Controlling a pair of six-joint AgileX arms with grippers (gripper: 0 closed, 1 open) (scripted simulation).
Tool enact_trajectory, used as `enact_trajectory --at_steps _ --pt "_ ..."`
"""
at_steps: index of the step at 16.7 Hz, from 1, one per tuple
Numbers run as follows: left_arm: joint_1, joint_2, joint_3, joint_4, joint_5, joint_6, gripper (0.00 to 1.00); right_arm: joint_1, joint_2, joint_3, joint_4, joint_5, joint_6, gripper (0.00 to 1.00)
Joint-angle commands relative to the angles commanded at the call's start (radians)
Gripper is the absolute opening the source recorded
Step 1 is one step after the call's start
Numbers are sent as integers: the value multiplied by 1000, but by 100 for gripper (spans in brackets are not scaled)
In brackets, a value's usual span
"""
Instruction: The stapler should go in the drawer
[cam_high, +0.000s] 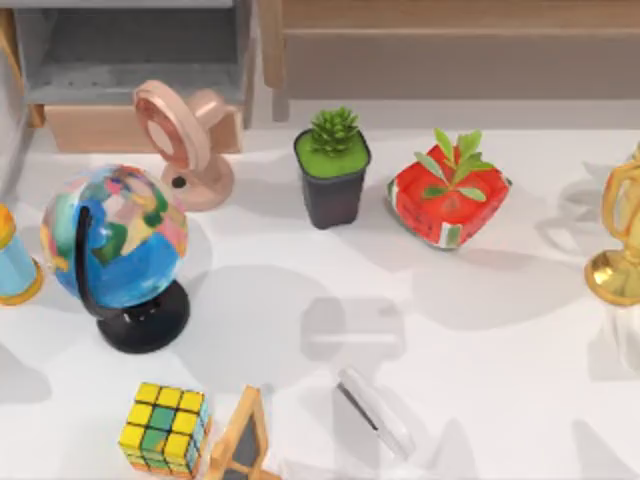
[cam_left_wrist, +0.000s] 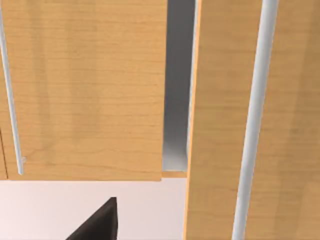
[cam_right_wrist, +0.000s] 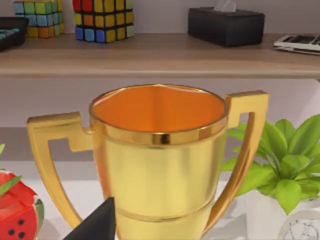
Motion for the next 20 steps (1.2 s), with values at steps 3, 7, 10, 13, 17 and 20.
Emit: enact_trajectory --at_steps 3,7,10,13,17,20 --pt "-4 -70 -22 -79 -20 -83 100 0 0 0 0 0 0 100" --pt "-47 -254 -51 -281 -68 -329 100 0 0 0 0 0 0 100" --pt "-131 -410 -43 -489 -120 -599 100 0 0 0 0 0 0 100" --pt "-266 -530 24 -739 -200 -921 100 0 0 0 0 0 0 100" --pt "-509 -599 229 -1111 -364 -1401 100 0 0 0 0 0 0 100" --pt "-730 -584 443 -1404 -504 -1779 100 0 0 0 0 0 0 100"
